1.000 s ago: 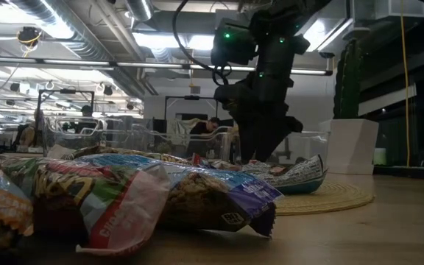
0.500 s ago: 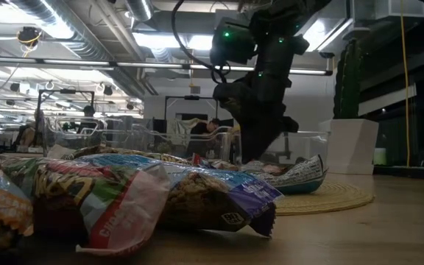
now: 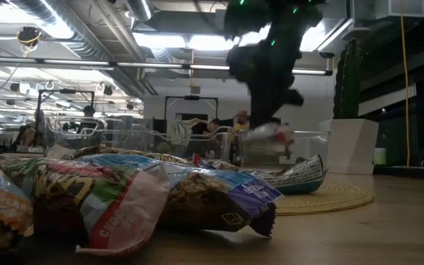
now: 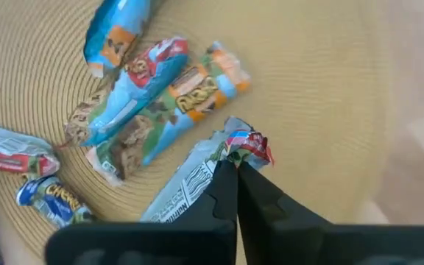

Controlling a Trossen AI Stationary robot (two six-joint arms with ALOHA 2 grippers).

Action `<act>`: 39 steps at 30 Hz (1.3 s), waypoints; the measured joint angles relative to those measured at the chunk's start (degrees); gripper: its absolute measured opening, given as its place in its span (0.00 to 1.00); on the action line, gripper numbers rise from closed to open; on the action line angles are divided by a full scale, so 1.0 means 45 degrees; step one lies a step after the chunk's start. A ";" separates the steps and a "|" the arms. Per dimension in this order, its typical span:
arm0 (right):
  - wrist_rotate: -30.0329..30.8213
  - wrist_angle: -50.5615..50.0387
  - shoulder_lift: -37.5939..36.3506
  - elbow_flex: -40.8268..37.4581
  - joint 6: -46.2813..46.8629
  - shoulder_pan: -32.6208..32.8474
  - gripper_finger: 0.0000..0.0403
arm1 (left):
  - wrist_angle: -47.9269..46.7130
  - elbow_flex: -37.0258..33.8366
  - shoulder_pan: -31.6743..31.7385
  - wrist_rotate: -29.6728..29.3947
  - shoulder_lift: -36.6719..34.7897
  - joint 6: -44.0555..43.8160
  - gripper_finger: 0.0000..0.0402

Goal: Pick and place Granola Bars by type
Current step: Put the red granola bar into the right transparent bin

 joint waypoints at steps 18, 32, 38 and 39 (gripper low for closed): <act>0.1792 -0.1336 -0.4162 0.0010 0.0053 -0.0070 0.00 | 0.0000 0.0000 -0.0001 -0.0005 0.0000 -0.0004 0.04; 0.1326 -0.5903 -0.4752 0.5278 -0.3535 -0.2573 0.00 | 0.0002 0.0000 0.0000 -0.0005 0.0000 -0.0105 0.04; 0.1842 -0.7398 -0.4748 0.7533 -0.5036 -0.4387 0.00 | 0.0000 0.0000 0.0003 -0.0005 0.0000 -0.0437 0.04; 0.1841 -0.7519 -0.4746 0.7661 -0.5259 -0.4586 0.00 | 0.0000 0.0000 0.0003 -0.0005 0.0000 -0.0441 0.04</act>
